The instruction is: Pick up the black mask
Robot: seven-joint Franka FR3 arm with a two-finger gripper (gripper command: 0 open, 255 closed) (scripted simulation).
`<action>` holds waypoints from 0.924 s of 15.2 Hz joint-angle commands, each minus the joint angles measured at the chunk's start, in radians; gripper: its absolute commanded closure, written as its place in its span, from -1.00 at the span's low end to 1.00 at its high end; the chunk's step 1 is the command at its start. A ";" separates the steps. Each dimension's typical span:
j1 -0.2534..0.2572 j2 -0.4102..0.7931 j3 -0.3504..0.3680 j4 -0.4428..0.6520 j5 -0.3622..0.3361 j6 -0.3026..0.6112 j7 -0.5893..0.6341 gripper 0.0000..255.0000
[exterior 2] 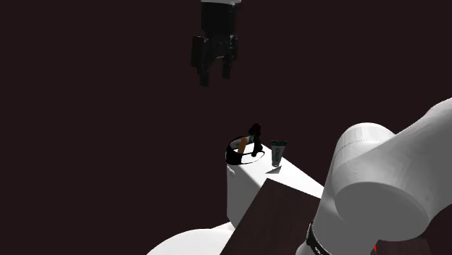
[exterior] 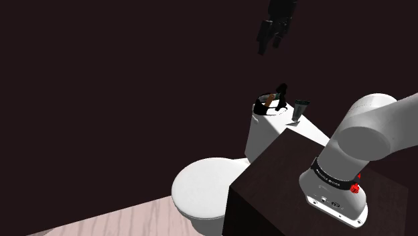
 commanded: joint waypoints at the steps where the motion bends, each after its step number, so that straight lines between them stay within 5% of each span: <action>1: 0.000 0.000 0.000 0.000 0.000 0.000 0.000 -1.00; 14: -0.041 0.108 -0.301 -0.230 -0.061 0.371 -0.325 -1.00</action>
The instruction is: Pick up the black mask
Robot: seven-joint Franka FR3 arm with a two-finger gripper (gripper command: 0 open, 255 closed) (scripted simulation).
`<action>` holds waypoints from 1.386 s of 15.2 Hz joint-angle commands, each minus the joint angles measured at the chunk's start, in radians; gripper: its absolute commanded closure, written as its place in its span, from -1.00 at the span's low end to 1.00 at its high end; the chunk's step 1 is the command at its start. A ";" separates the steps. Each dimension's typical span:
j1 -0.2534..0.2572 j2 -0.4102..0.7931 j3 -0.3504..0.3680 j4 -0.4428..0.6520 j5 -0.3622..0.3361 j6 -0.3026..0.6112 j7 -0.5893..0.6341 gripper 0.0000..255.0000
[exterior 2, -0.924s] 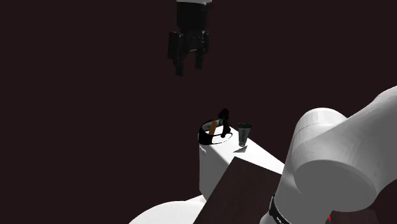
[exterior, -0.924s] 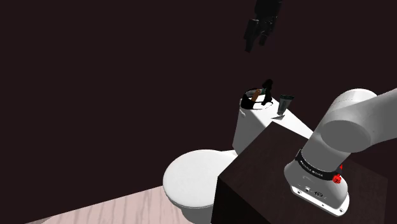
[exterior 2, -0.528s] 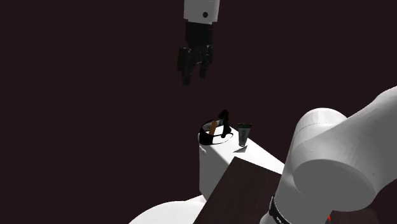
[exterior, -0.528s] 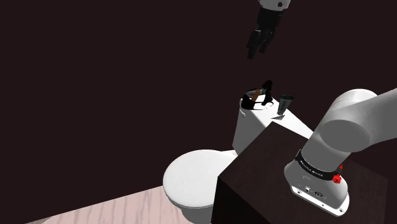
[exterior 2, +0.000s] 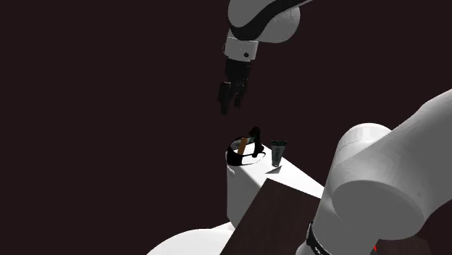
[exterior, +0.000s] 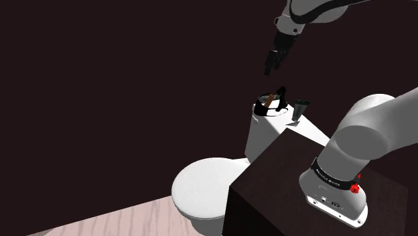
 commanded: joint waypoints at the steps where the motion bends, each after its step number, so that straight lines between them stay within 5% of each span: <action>1: -0.001 0.042 -0.051 -0.018 -0.002 0.065 -0.057 -1.00; 7: 0.030 0.218 -0.217 -0.023 0.042 0.244 -0.251 -1.00; 11: 0.091 0.373 -0.344 0.009 0.146 0.348 -0.425 -1.00; 14: 0.154 0.516 -0.440 0.054 0.297 0.403 -0.601 -1.00; 17: 0.193 0.691 -0.502 0.122 0.526 0.416 -0.825 -1.00; 21: 0.110 0.927 -0.451 0.242 0.807 0.371 -1.088 -1.00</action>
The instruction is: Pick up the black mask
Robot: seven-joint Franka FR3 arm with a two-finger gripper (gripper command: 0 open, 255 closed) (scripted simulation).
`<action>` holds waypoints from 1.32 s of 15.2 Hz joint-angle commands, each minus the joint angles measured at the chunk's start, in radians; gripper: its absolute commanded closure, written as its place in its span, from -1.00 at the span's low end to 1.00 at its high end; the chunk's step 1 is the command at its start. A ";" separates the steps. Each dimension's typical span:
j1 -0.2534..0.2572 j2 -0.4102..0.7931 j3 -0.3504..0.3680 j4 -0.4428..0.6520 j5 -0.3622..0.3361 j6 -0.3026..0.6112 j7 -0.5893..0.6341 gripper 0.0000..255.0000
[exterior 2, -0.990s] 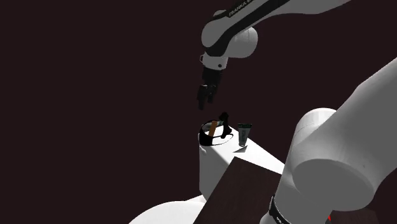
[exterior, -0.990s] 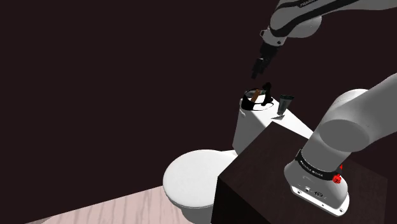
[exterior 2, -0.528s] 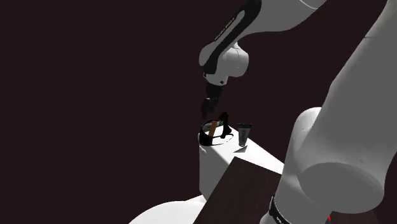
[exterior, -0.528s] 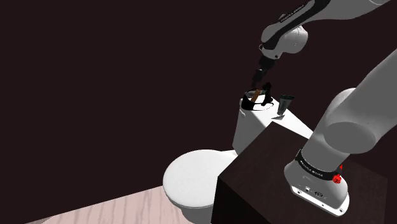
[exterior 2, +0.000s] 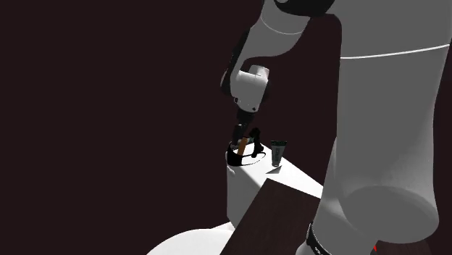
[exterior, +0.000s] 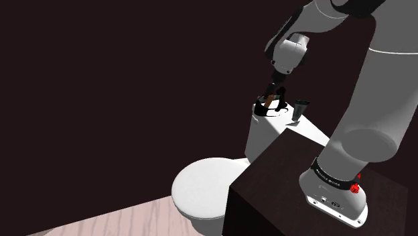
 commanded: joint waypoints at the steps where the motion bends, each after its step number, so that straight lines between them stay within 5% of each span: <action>1: -0.062 0.126 0.041 0.077 0.135 -0.032 -0.128 -1.00; 6: -0.218 0.353 0.152 0.250 0.298 -0.091 -0.291 -1.00; 16: -0.268 0.452 0.214 0.289 0.383 -0.057 -0.360 -1.00; 17: -0.269 0.454 0.214 0.291 0.383 -0.058 -0.360 1.00; 20: -0.270 0.456 0.215 0.293 0.383 -0.058 -0.361 1.00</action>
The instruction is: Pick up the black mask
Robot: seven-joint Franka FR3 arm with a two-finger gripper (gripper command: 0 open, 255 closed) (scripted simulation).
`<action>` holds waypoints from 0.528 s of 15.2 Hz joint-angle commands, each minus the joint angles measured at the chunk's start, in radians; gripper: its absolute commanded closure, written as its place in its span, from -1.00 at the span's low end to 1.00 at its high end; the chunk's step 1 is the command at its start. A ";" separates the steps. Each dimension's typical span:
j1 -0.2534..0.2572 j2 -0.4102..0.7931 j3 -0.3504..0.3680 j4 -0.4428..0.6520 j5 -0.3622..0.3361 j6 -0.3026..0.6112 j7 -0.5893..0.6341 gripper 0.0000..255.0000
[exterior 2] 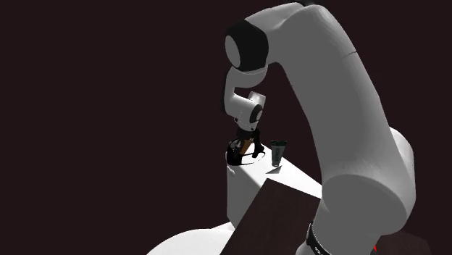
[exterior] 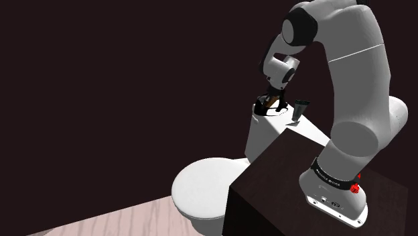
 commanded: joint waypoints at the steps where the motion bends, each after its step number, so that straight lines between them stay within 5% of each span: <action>1: -0.001 0.002 -0.001 0.001 0.000 0.004 0.000 1.00; 8: 0.012 -0.025 -0.016 -0.012 -0.020 -0.004 0.017 1.00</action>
